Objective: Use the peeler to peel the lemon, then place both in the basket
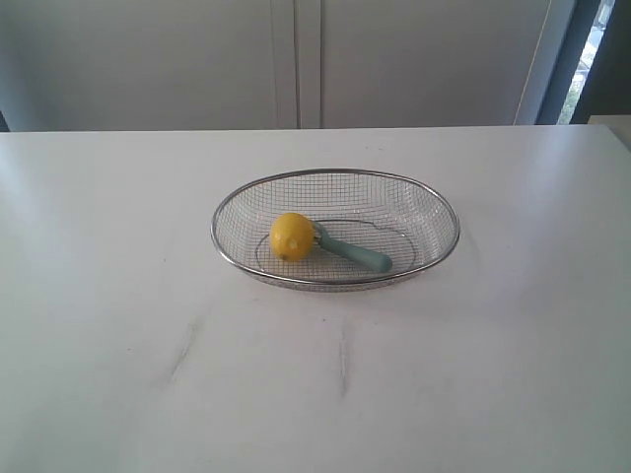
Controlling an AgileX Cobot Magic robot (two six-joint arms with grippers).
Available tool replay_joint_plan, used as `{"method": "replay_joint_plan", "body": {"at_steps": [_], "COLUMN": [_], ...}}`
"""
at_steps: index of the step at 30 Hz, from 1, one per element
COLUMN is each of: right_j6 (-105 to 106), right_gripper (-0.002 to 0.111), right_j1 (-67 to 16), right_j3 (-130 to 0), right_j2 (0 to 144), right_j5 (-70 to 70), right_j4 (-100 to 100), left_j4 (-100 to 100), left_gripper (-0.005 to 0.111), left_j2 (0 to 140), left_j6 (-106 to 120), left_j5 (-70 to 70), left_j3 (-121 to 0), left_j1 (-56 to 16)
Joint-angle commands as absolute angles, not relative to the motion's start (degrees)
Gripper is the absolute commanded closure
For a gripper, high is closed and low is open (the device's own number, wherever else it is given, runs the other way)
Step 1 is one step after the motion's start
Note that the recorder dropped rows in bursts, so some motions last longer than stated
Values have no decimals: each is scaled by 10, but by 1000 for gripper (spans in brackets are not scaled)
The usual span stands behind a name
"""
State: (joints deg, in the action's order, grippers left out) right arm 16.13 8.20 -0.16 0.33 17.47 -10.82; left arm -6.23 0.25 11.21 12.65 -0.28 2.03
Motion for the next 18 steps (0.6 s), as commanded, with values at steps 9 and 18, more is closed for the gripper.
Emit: {"method": "replay_joint_plan", "body": {"at_steps": [9,18], "right_j6": [162,160], "right_gripper": [108,108], "right_j1": [15,-4], "right_j3": [0,0], "right_j2": [0,0], "right_j5": [170,169], "right_j4": [-122,-85], "left_j4": [-63,-63], "left_gripper": [107,107], "left_j2": [0,0], "left_j6": [109,109], "left_j5": [120,120], "left_j3": [0,0], "left_j1": [21,21]}}
